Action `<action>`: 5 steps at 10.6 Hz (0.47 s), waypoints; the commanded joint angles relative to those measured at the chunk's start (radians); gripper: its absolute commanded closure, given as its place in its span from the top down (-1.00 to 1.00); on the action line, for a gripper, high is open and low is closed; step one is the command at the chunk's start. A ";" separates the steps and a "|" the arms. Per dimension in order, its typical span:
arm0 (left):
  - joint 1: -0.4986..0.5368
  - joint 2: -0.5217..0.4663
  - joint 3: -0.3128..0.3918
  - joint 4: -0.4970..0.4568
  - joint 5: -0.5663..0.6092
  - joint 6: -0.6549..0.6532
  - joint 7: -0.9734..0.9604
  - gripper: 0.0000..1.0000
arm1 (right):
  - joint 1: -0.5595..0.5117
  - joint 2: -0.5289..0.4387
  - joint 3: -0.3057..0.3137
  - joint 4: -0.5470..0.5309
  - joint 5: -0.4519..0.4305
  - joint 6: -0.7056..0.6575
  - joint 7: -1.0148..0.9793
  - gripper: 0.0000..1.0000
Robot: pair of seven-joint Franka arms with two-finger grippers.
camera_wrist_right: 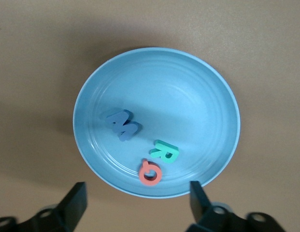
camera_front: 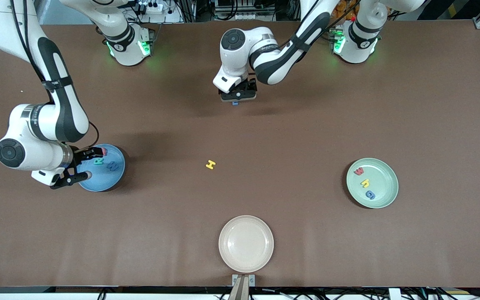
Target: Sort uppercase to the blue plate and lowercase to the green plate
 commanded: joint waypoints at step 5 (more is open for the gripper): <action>-0.019 0.091 0.008 -0.006 0.170 0.110 -0.098 0.72 | -0.011 -0.012 0.019 0.052 -0.011 0.002 -0.005 1.00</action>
